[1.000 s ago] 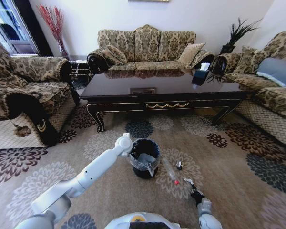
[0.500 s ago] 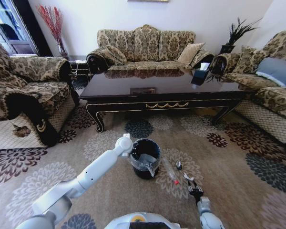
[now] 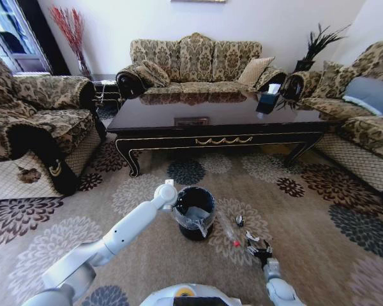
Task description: Move to the front of the table and pick up the trash from the floor, then place it into the trash bin.
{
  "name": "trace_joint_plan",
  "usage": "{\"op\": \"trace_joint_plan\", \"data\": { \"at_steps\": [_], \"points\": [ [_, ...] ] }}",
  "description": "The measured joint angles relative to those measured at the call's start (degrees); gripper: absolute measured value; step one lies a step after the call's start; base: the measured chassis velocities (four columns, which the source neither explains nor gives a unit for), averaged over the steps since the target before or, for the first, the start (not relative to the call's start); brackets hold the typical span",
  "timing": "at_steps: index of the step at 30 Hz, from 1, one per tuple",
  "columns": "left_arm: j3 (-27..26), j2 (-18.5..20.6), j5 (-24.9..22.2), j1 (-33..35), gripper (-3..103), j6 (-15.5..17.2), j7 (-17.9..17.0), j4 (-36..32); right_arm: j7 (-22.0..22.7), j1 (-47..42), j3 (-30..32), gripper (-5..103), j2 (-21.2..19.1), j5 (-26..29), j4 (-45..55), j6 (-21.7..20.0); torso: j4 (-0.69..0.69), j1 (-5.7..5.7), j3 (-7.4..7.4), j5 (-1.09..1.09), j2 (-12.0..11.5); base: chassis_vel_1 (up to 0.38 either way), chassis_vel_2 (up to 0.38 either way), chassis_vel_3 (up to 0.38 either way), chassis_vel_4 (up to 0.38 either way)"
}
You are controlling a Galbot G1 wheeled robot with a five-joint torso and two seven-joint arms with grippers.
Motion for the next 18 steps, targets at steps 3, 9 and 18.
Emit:
{"op": "trace_joint_plan", "data": {
  "at_steps": [3,9,18],
  "points": [
    [0.0,0.1,0.0,0.0,0,0.0,0.0,-0.1,0.0,1.5,-0.7,102,-0.4,0.2,-1.5,0.0,-0.01,0.0,0.0,0.0,0.0,0.0,0.0,0.0,0.0],
    [0.0,0.2,0.0,0.0,0,0.0,0.0,-0.1,-0.8,2.4,-1.8,82,-0.9,2.2,-2.6,-0.1,-0.01,0.0,0.0,0.0,0.0,0.0,0.0,0.0,0.0],
    [0.1,0.1,0.0,0.0,0,0.0,0.0,0.0,-1.5,2.3,-2.5,49,-0.9,2.2,-3.1,0.1,0.01,0.0,-0.01,0.0,0.0,0.0,0.0,0.0,0.0]
  ]
}}
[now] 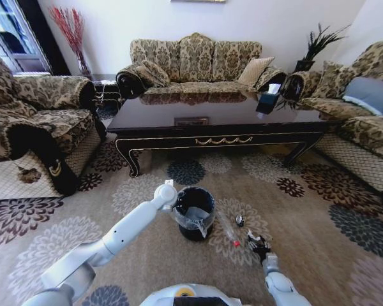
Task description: Move to the front of the table and pick up the trash from the floor, then place it into the trash bin.
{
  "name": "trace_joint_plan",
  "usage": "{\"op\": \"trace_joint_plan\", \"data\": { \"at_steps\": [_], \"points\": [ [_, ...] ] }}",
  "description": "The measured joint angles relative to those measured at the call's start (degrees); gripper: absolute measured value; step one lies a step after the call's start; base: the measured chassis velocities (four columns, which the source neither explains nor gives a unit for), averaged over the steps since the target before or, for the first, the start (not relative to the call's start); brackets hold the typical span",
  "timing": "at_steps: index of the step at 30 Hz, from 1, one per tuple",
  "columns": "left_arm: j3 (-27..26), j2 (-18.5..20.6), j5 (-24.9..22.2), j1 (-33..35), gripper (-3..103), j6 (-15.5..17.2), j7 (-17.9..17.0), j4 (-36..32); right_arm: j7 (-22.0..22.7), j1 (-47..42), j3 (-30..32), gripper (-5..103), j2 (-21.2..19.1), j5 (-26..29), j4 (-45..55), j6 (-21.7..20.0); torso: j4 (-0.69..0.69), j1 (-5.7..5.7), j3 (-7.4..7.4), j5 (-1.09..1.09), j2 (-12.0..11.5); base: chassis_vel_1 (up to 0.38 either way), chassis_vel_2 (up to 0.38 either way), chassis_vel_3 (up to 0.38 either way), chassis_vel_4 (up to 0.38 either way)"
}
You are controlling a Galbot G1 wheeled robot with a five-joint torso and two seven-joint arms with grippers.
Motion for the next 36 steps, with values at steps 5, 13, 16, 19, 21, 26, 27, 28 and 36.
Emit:
{"op": "trace_joint_plan", "data": {
  "at_steps": [5,13,16,19,21,26,27,28,36],
  "points": [
    [0.1,0.0,0.1,0.0,0,0.0,0.0,0.0,0.0,-0.6,0.0,33,0.1,-0.1,0.4,0.1,-0.01,0.0,0.0,-0.01,0.0,0.0,0.0,0.0,0.0],
    [0.3,-0.1,0.2,0.2,0,0.0,-0.3,-0.4,0.3,-2.9,0.9,2,0.4,-0.3,2.5,0.1,-0.02,0.0,0.0,0.0,0.0,0.0,0.0,0.0,0.0],
    [0.3,-0.1,0.1,0.1,0,0.0,-0.4,-0.6,0.3,-4.0,1.3,1,0.5,0.0,4.1,0.0,-0.02,0.0,0.0,0.0,0.0,0.0,0.0,0.0,0.0],
    [0.7,-0.1,0.2,-0.1,0,0.0,-0.5,-0.7,0.4,-5.4,1.7,0,0.5,1.0,6.7,-0.2,-0.02,0.0,0.0,0.0,0.0,0.0,0.0,0.0,0.0],
    [0.9,-0.3,0.2,-0.1,0,0.0,-0.5,-0.8,0.4,-5.9,1.9,0,0.4,1.3,7.8,-0.2,-0.02,0.0,0.0,0.0,0.0,0.0,0.0,0.0,0.0],
    [1.6,-0.9,0.2,-0.5,0,0.0,-0.5,-0.8,0.9,-7.5,2.8,0,-0.1,2.6,12.7,-0.8,-0.02,0.0,0.01,0.0,0.0,0.0,0.0,0.0,0.0],
    [2.1,-1.1,0.2,-0.8,0,0.0,-0.6,-0.8,1.3,-8.6,3.2,0,-0.7,3.9,16.6,-1.5,-0.01,0.0,0.01,0.0,0.0,0.0,0.0,0.0,0.0],
    [2.5,-1.2,0.2,-1.1,0,0.0,-0.6,-0.8,1.5,-9.2,3.4,0,-1.1,4.6,18.5,-1.8,0.01,0.0,0.0,0.0,0.0,0.0,0.0,0.0,0.0],
    [5.3,-3.6,-0.2,-3.9,0,0.0,-0.6,-0.1,2.7,-14.3,6.3,0,-3.5,9.3,33.2,-4.3,-0.03,0.0,0.01,0.0,0.0,0.0,0.0,0.0,0.0]
  ]
}}
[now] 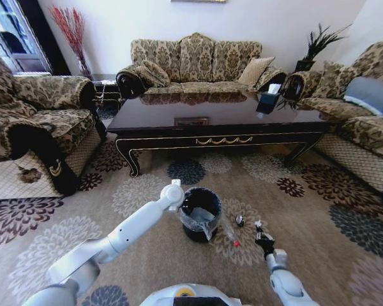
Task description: Move to the front of the table and pick up the trash from the floor, then place it into the trash bin.
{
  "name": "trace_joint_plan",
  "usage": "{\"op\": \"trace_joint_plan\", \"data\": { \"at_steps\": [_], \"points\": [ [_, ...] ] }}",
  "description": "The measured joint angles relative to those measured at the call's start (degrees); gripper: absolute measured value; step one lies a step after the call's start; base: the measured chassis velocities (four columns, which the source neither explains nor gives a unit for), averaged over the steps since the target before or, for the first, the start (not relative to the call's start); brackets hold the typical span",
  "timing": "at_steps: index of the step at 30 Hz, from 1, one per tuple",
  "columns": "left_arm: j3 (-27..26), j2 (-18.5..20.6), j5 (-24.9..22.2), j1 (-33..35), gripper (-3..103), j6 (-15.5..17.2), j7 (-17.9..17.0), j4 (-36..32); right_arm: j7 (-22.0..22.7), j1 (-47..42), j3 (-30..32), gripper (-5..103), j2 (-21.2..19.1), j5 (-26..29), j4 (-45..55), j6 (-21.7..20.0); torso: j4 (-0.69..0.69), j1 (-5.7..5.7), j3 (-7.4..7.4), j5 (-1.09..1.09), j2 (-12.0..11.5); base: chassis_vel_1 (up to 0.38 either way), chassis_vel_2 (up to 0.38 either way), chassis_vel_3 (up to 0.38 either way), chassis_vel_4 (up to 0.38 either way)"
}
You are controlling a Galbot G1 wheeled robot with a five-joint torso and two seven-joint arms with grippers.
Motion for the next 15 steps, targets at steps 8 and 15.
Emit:
{"op": "trace_joint_plan", "data": {
  "at_steps": [8,15],
  "points": [
    [2.7,-1.7,-0.1,-2.1,0,0.0,0.0,0.4,0.1,-5.7,3.9,0,-0.9,3.4,13.1,-1.5,0.0,0.0,0.0,-0.01,0.0,0.0,0.0,0.0,0.0],
    [3.8,-5.5,0.4,-2.5,0,0.0,-0.1,2.4,0.2,-10.3,6.1,0,-0.8,3.8,22.7,-2.0,0.01,0.0,0.0,0.0,0.0,0.0,0.0,0.0,0.0]
  ]
}}
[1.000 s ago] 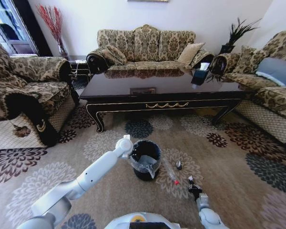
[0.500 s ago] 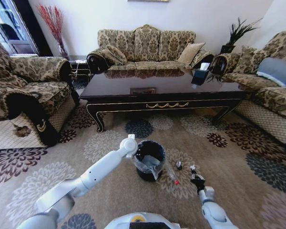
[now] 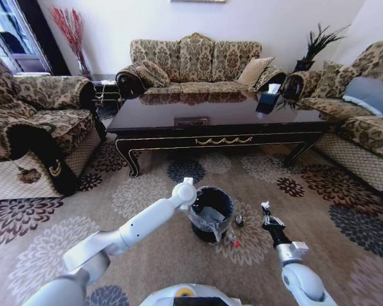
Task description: Move to the front of the table and pick up the trash from the floor, then place it into the trash bin.
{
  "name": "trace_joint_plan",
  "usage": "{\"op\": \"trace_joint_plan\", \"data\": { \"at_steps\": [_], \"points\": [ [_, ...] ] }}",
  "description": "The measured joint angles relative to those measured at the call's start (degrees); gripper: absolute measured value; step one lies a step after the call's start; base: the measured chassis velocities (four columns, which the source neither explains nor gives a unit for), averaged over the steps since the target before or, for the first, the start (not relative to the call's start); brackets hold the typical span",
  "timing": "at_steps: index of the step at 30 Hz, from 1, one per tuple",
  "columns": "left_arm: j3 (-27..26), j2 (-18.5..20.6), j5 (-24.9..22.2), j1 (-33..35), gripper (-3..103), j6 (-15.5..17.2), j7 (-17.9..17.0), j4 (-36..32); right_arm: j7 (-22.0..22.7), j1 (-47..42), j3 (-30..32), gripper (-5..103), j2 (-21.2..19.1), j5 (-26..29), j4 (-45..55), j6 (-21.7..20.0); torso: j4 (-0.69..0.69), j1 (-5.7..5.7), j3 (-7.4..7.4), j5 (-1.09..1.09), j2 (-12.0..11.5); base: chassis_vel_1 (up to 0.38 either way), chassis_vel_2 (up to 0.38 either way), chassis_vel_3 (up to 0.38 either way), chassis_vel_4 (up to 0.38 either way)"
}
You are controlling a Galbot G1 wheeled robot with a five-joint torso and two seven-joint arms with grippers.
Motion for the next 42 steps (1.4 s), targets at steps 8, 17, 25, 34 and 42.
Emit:
{"op": "trace_joint_plan", "data": {
  "at_steps": [8,17,25,34,42],
  "points": [
    [2.6,-4.0,-0.1,-2.5,0,-0.1,-0.7,0.9,-0.1,-2.8,-0.1,0,0.7,-1.5,8.7,-0.5,0.01,0.0,0.0,0.0,0.0,0.0,0.0,0.0,0.0],
    [4.8,-7.7,-0.3,-3.7,0,-0.8,-1.3,1.2,-0.9,-4.2,-2.8,0,-0.1,-8.7,11.5,0.3,0.0,0.0,0.0,0.0,0.0,0.0,0.0,0.0,0.0],
    [5.4,-7.0,0.1,-3.5,0,-0.8,-1.4,0.6,-0.7,-4.0,-3.5,-3,-0.3,-10.0,11.5,0.1,0.03,0.0,0.0,0.0,0.0,0.0,0.0,0.0,0.0],
    [5.5,-6.8,-0.3,-3.8,0,-1.2,-1.8,-0.4,-0.1,-4.9,-4.0,28,0.8,-9.6,12.5,-1.0,0.0,0.0,0.0,-0.01,0.0,0.0,0.0,0.0,0.0],
    [5.6,-5.8,-0.5,-3.8,0,-1.3,-2.2,-1.5,0.0,-5.7,-3.4,60,0.6,-9.2,13.6,-1.5,0.01,0.0,0.0,-0.01,0.0,0.0,0.0,0.0,0.0]
  ]
}}
